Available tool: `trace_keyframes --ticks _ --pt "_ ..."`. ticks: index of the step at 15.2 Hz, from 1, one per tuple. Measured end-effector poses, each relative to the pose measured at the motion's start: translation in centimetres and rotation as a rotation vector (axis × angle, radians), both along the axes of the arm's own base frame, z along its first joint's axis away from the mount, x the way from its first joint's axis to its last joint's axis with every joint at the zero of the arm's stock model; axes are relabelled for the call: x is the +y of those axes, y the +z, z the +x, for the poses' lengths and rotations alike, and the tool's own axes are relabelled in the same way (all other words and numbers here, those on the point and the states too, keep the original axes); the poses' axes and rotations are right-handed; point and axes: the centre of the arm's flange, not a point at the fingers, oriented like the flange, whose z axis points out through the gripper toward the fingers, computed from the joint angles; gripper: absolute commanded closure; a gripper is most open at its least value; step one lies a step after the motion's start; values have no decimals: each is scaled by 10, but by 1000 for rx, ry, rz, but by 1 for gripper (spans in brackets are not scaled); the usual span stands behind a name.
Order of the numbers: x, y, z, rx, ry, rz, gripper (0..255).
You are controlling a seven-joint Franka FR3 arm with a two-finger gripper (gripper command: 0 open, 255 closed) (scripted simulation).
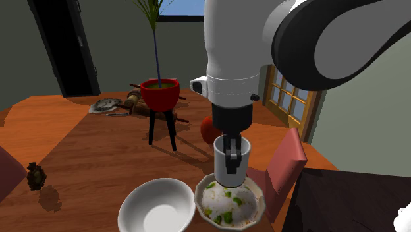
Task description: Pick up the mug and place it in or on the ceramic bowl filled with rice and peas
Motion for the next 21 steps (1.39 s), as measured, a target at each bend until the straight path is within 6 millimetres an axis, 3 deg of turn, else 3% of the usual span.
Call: trace_keyframes --ticks 6,11,12,18,21 --pt "1 -29 0 0 0 0 255" --pt "0 -31 0 0 0 0 255" --pt "0 -31 0 -1 0 0 0" --pt "0 -31 0 -1 0 0 0" --pt "2 -5 0 -2 0 0 0"
